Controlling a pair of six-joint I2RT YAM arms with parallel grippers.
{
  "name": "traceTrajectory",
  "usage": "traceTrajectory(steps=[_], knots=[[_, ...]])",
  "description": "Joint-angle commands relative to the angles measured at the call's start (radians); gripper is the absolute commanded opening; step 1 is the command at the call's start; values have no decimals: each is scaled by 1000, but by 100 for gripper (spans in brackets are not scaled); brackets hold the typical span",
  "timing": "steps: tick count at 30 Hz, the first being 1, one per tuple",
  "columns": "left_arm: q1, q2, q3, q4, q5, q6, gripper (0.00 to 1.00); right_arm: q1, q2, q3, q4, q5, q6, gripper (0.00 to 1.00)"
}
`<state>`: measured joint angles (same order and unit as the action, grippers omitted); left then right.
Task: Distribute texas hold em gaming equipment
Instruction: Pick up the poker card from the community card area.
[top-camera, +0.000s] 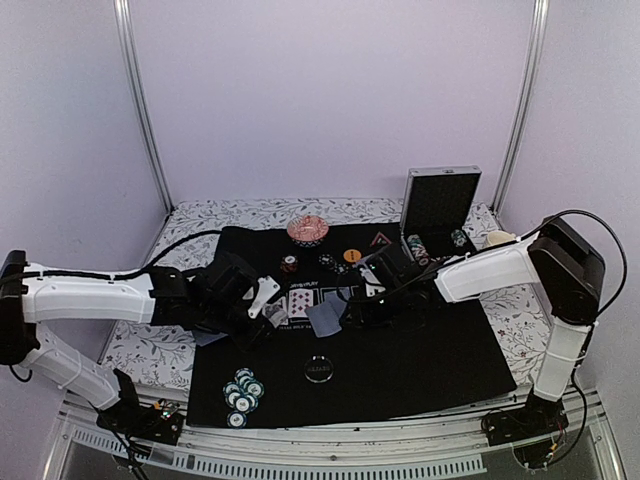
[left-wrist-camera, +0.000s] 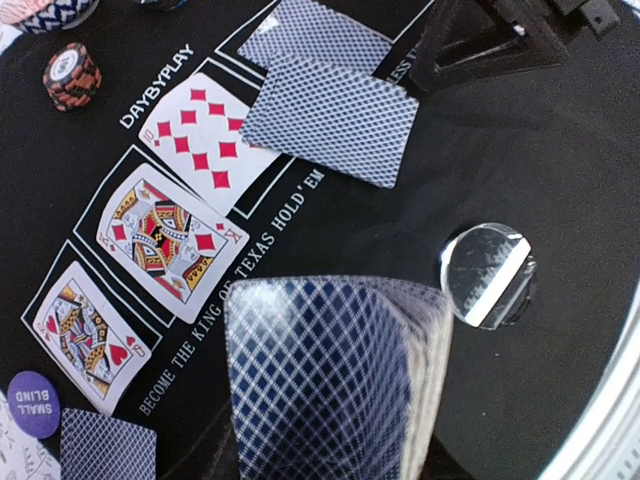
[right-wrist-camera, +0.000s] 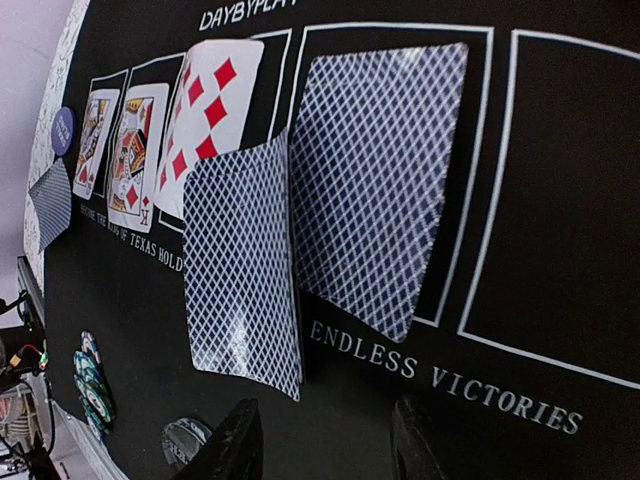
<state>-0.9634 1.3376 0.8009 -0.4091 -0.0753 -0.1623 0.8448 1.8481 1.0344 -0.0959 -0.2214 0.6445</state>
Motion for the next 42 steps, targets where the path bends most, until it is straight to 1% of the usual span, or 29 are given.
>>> traceTrajectory(steps=[1,4,7,13,22,27,32,36,42], knots=[[-15,50,-14,46,-68,-29,22,-5,56,43,55,-102,30,45],[-16,85,-17,64,-57,-33,22,-4,71,50,52,-93,33,44],[-22,116,-12,65,-47,-31,21,-4,98,69,29,-95,29,39],[-27,144,-5,53,-80,-27,21,-5,134,104,24,-113,29,34],[-31,166,6,46,-79,-19,21,-5,147,116,4,-124,35,20],[-32,173,8,46,-82,-19,21,-5,133,104,0,-115,36,4],[-35,205,17,49,-94,-16,22,-4,101,104,11,-151,24,2],[-46,245,38,49,-115,-13,25,-4,45,96,4,-152,15,2],[-73,319,73,63,-126,9,33,-5,-48,63,-22,-144,0,2]])
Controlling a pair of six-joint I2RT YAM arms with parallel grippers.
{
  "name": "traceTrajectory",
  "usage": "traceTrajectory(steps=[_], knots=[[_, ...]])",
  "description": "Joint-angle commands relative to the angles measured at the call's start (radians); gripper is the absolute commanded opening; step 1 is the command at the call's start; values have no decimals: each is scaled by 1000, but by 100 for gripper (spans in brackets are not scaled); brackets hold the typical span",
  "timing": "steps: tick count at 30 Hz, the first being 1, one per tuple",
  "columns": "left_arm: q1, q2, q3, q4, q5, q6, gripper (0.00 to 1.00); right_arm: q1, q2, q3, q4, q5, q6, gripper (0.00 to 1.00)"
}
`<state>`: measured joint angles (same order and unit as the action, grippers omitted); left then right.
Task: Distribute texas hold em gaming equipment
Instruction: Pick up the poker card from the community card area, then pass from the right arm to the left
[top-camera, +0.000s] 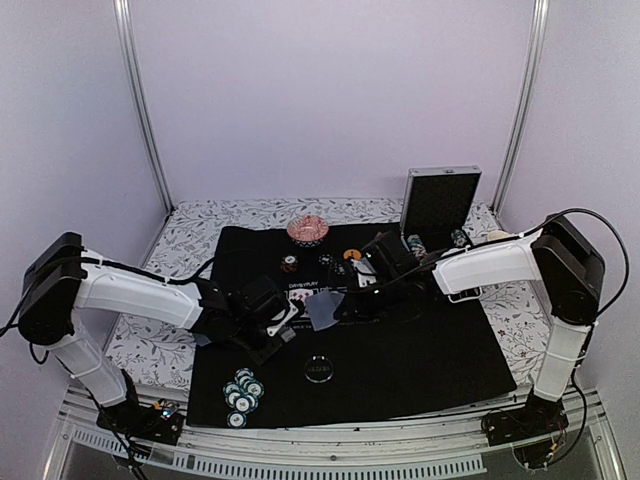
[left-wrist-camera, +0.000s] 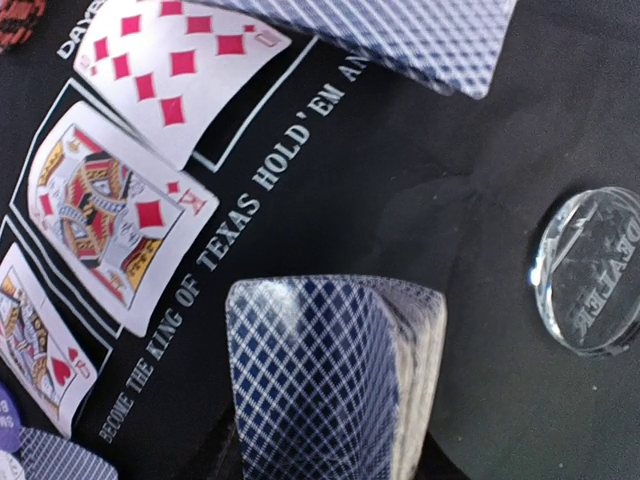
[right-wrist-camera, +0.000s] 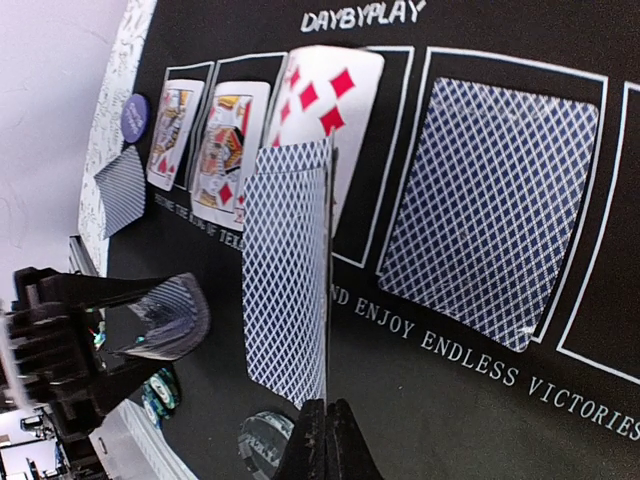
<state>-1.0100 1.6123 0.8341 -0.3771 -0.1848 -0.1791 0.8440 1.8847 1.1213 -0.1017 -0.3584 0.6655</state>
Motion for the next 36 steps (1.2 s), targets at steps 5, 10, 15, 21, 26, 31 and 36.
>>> traceTrajectory(steps=[5,10,15,21,26,31,36], knots=[[-41,61,49,28,54,41,53,-4,-151,-31,-82,26,-51,2],[-69,-7,40,34,162,82,72,-4,-221,-19,-174,54,-117,2],[-76,-91,51,3,248,87,85,-4,-257,32,-302,65,-222,2],[-62,-307,62,-16,276,104,90,63,-280,123,-443,75,-376,2],[18,-544,9,89,434,25,96,185,-268,175,-515,105,-542,2],[170,-614,-68,111,578,-42,85,278,-263,196,-487,87,-652,2],[213,-590,-112,113,757,-42,75,322,-246,231,-480,61,-730,2]])
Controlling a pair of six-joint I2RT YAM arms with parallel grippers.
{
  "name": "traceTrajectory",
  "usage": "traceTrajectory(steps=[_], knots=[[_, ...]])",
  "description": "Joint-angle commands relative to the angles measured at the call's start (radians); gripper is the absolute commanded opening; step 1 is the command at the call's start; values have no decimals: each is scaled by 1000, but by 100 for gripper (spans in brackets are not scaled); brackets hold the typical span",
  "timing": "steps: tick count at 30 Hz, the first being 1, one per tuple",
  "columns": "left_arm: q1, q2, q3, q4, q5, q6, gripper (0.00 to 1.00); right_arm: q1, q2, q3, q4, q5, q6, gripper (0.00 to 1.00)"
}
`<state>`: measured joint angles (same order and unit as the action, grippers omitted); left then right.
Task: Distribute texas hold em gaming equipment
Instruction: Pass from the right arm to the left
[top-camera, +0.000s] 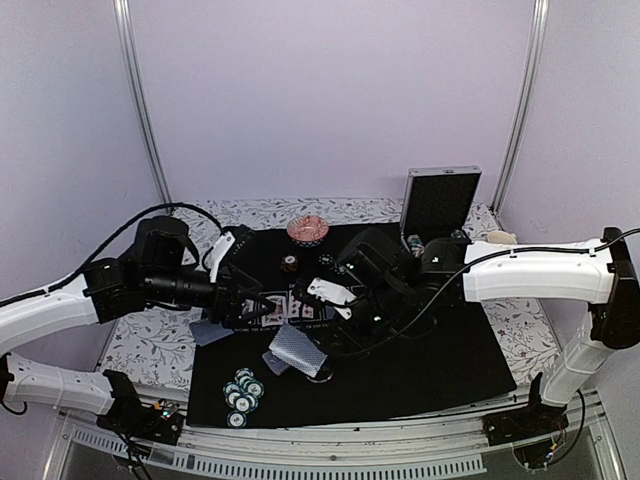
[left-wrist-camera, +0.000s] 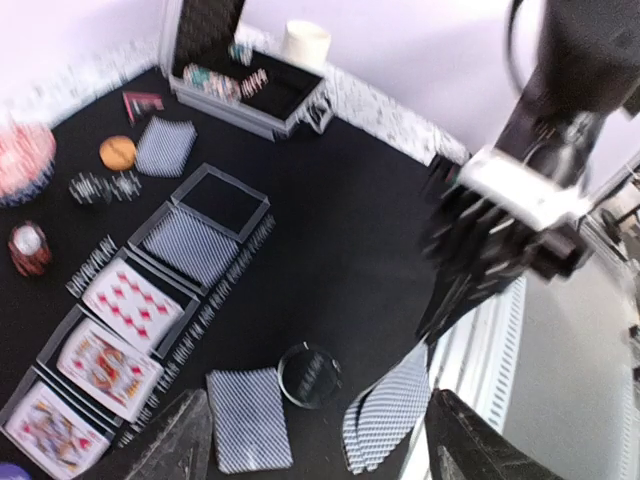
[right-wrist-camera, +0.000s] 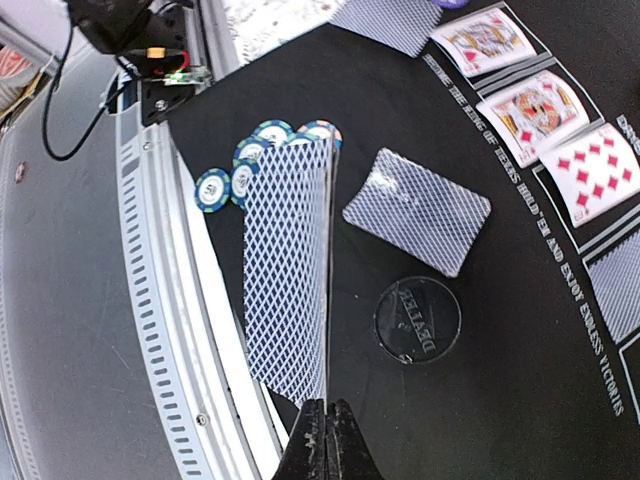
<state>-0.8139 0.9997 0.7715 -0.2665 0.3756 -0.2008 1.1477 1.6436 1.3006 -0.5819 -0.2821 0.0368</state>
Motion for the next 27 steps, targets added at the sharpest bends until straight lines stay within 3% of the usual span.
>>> traceTrajectory(steps=[1,7,12,21,24,27], knots=[[18,26,-56,11,238,-20,75,26,-6,56,6,-17,-108,2],[15,24,-99,66,370,-12,76,39,-27,53,57,-35,-152,2],[15,42,-107,96,387,-15,52,52,-26,70,65,-42,-185,2],[9,56,-119,108,458,1,20,52,-58,45,103,-43,-198,2],[9,50,-118,108,466,2,0,52,-79,27,129,-37,-198,2],[8,20,-125,144,441,-24,0,51,-108,-9,184,21,-179,3]])
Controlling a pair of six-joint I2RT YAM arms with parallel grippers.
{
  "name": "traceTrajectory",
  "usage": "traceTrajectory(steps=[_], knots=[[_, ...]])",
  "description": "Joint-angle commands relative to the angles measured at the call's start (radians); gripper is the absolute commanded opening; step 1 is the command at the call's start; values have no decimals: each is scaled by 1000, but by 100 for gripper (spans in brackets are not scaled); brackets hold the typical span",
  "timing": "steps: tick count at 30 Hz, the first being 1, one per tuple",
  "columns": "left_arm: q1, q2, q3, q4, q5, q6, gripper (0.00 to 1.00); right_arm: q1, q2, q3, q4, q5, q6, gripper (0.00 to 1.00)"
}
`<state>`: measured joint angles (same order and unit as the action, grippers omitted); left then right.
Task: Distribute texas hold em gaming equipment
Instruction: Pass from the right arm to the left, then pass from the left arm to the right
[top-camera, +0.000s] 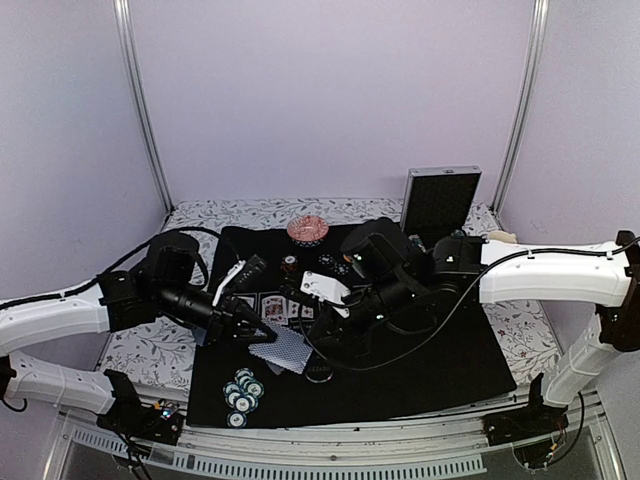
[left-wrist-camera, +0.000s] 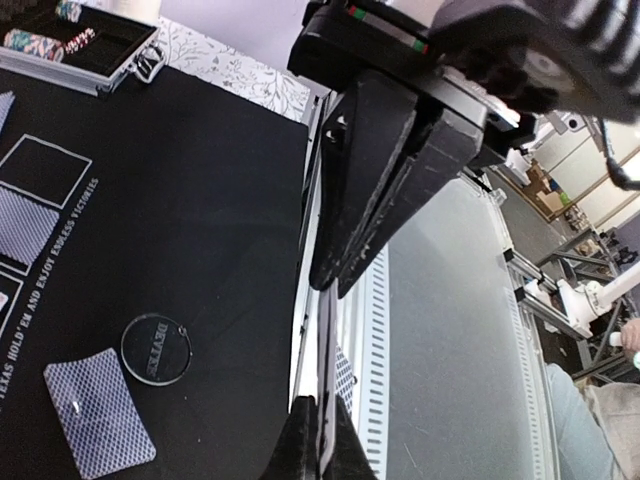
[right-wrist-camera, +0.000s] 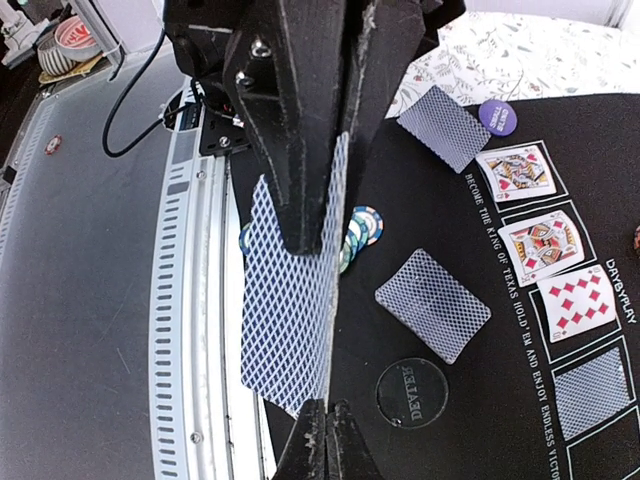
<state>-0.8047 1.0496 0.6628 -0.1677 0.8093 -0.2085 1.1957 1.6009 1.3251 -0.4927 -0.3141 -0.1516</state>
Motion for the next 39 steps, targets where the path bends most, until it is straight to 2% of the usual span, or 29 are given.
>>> traceTrajectory(steps=[1,2,4,8,11,16,19,21,23,26,27,29,30,32,34,39], knots=[[-2,-47,-23,71,-13,-36,0,1,-75,-50,118,85,22,5],[-1,-67,-32,110,-32,-59,0,-4,-85,-69,152,97,51,12],[-2,-111,-71,216,-68,-127,0,-16,-112,-133,243,98,96,35],[1,-192,-164,395,-144,-235,0,-23,-181,-293,547,39,208,54],[0,-222,-192,444,-159,-257,0,-26,-183,-352,692,12,279,58],[0,-238,-201,449,-160,-265,0,-27,-132,-345,754,-15,332,58],[-1,-239,-211,465,-145,-271,0,-27,-103,-340,787,-52,354,53],[0,-238,-214,469,-135,-269,0,-26,-84,-332,795,-69,366,46],[0,-238,-216,483,-117,-271,0,-26,-65,-320,786,-81,371,35],[1,-234,-221,516,-57,-271,0,-33,-61,-313,781,-118,371,10],[1,-231,-219,521,-28,-268,0,-35,-67,-315,781,-130,368,4],[0,-226,-215,518,11,-257,0,-40,-84,-327,779,-147,360,2],[0,-227,-210,514,26,-251,5,-43,-93,-333,779,-155,351,2],[-1,-235,-200,498,37,-233,24,-49,-113,-349,775,-182,340,2],[1,-251,-190,472,26,-208,34,-52,-135,-360,767,-206,329,2],[11,-282,-178,401,-25,-158,35,-55,-176,-370,716,-214,306,2]])
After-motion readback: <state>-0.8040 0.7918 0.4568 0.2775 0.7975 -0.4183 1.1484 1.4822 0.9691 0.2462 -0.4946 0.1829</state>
